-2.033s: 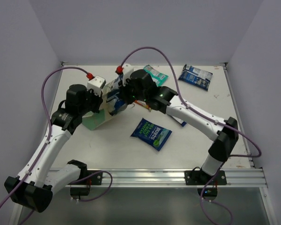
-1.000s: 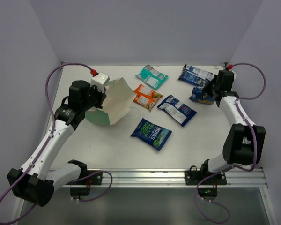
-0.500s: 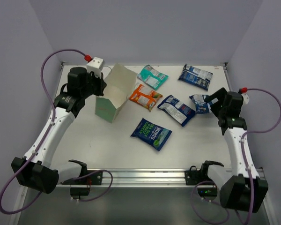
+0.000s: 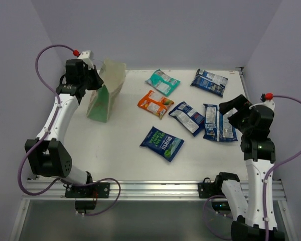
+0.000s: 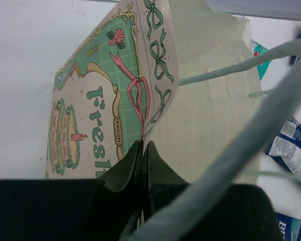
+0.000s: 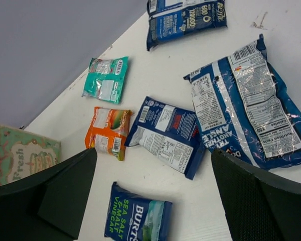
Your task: Take the snacks out of the paper bag
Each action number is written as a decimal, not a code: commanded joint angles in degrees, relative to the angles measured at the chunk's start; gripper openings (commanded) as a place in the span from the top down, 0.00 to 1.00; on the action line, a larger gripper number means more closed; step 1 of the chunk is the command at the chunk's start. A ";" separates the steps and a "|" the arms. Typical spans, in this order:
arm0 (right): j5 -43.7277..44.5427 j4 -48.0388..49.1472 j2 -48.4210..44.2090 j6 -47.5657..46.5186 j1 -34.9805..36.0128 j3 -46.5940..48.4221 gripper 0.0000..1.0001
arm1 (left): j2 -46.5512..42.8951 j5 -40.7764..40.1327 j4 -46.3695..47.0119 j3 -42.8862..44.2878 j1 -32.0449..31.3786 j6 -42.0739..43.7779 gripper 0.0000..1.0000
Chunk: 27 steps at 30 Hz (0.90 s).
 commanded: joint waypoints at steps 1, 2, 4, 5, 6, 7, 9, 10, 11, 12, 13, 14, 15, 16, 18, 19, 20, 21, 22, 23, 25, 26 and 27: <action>-4.09 -1.81 -0.50 -5.31 0.29 5.22 0.01 | 2.10 5.18 4.03 2.62 3.20 -3.58 1.00; -4.79 -1.90 -0.32 -5.76 0.38 5.84 0.01 | 3.50 6.14 3.86 3.50 3.29 -3.67 1.00; -5.76 -1.90 0.12 -6.72 0.56 7.25 0.01 | 4.39 7.46 3.33 3.94 5.66 -4.37 1.00; -6.02 -1.90 0.38 -6.99 0.56 7.69 0.01 | 4.48 8.69 3.94 3.60 6.10 -4.90 1.00; -6.37 -1.90 0.56 -7.17 0.65 8.22 0.01 | 4.31 11.66 5.69 2.55 7.15 -5.77 1.00; -6.64 -2.08 0.99 -7.51 0.65 9.18 0.01 | 3.96 12.82 6.40 2.02 7.59 -7.09 1.00; -7.08 -2.25 1.44 -7.87 0.73 10.50 0.01 | 3.95 13.36 6.85 1.22 8.12 -7.45 1.00; -7.17 -2.26 1.96 -8.04 0.73 10.86 0.01 | 4.04 13.53 6.50 1.31 8.47 -7.45 1.00; -7.26 -2.26 2.14 -8.13 0.82 11.12 0.01 | 3.78 13.80 6.24 1.22 8.91 -7.62 1.00; -7.34 -2.34 2.40 -8.31 0.82 11.39 0.01 | 3.60 14.06 6.15 1.13 9.96 -7.80 1.00; -7.43 -2.34 2.75 -8.57 0.91 11.74 0.01 | 3.17 13.98 6.06 0.96 10.49 -7.89 1.00; -7.61 -2.34 3.02 -8.66 1.00 11.91 0.01 | 3.16 13.80 5.71 0.78 11.37 -7.89 0.98; -7.70 -2.26 3.28 -8.66 1.09 12.00 0.01 | 3.34 13.63 5.27 0.96 11.81 -7.72 0.94; -7.78 -2.26 3.46 -8.66 1.09 12.00 0.01 | 4.21 13.54 4.83 1.39 12.34 -7.71 0.87; -8.66 -2.17 4.34 -8.66 1.17 12.09 0.01 | 5.00 13.01 3.52 1.57 13.39 -7.45 0.83; -8.84 -2.17 4.60 -8.75 1.17 12.18 0.01 | 5.53 12.83 3.25 1.49 13.74 -7.28 0.80; -9.01 -2.17 5.12 -8.84 1.26 12.27 0.01 | 5.80 12.31 2.55 1.57 14.01 -7.27 0.73; -9.19 -2.25 5.22 -9.01 1.35 12.61 0.01 | 5.89 12.22 2.19 1.66 14.10 -7.01 0.67; -9.36 -2.43 5.39 -9.19 1.35 12.79 0.01 | 5.80 12.13 1.93 1.83 14.19 -6.92 0.58; -9.37 -2.61 5.48 -9.36 1.44 13.06 0.01 | 5.63 12.13 1.32 2.36 14.19 -6.84 0.54; -9.10 -3.22 5.66 -9.89 1.44 13.93 0.01 | 4.49 12.22 0.35 2.80 14.19 -6.40 0.36; -9.19 -3.31 5.57 -10.15 1.44 14.28 0.01 | 3.87 11.87 -0.79 3.15 14.19 -6.31 0.31; -9.36 -3.48 5.57 -10.42 1.52 14.98 0.01 | 3.26 11.43 -1.41 3.15 14.19 -5.79 0.24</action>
